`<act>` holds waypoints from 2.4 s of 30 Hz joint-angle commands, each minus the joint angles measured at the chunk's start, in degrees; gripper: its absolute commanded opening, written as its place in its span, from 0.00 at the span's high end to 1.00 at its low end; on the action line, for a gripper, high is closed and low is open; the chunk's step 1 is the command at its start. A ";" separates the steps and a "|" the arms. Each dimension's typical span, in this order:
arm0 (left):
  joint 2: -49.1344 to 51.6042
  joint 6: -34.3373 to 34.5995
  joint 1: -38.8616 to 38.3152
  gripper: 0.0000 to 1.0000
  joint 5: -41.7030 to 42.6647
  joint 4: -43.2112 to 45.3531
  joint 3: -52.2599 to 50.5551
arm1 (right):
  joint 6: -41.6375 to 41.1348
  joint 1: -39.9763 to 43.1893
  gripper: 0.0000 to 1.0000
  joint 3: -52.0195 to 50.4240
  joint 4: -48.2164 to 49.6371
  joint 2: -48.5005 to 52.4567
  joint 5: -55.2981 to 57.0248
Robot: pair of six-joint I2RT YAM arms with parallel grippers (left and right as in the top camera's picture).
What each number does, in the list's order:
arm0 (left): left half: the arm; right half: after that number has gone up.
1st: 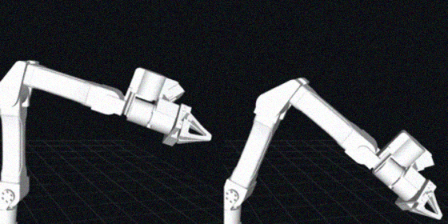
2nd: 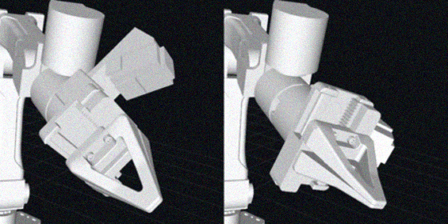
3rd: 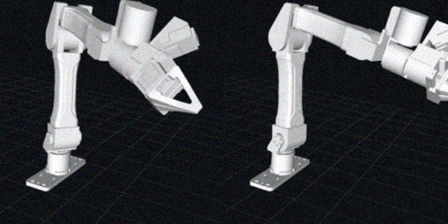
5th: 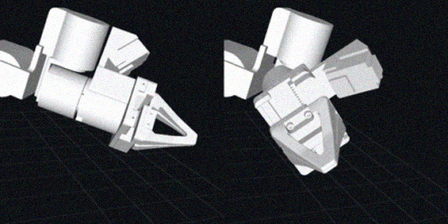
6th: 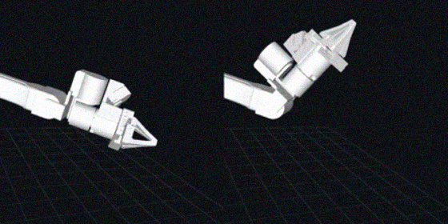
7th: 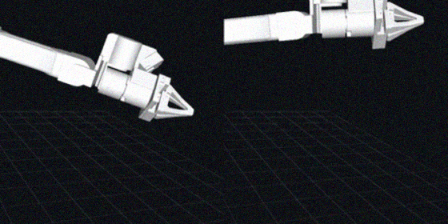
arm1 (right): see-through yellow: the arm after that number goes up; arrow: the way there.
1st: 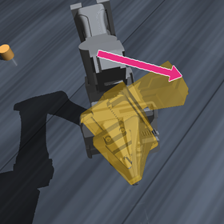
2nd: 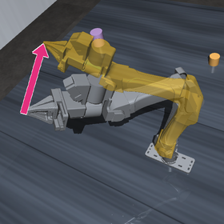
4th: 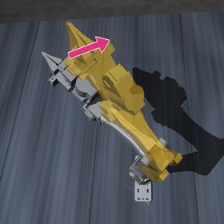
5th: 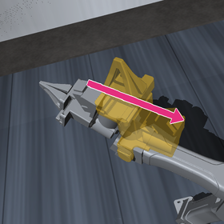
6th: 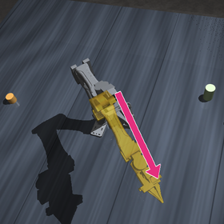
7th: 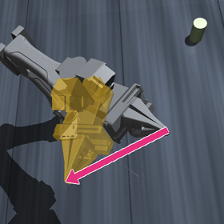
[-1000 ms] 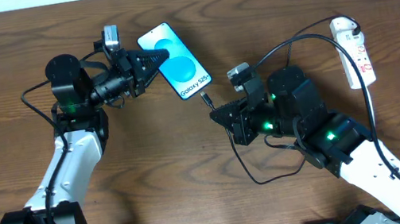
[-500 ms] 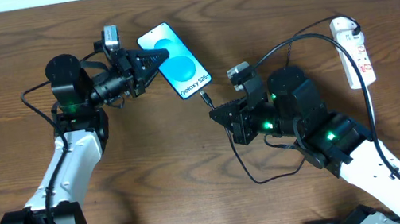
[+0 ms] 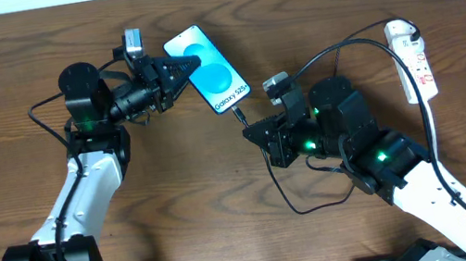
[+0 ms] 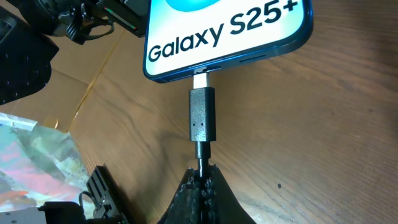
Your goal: Plug charger to phone and switch on socket
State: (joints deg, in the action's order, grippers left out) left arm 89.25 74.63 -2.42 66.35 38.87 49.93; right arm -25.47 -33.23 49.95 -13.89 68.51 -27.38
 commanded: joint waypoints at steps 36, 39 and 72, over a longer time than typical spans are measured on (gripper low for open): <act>-0.63 -4.85 0.72 0.92 3.74 0.87 0.85 | -0.59 -0.20 0.99 0.20 -0.66 0.13 0.07; -0.63 -5.90 0.72 0.93 3.69 0.87 0.85 | -0.61 -0.20 0.99 0.20 -0.74 0.13 0.02; -0.63 -6.86 0.28 0.93 5.29 0.87 0.85 | 0.90 -0.20 0.99 0.20 1.31 0.15 4.13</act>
State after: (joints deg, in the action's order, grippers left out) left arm 89.25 68.75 -1.65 69.06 39.05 49.93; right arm -25.36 -33.26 49.95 -13.82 68.51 -25.39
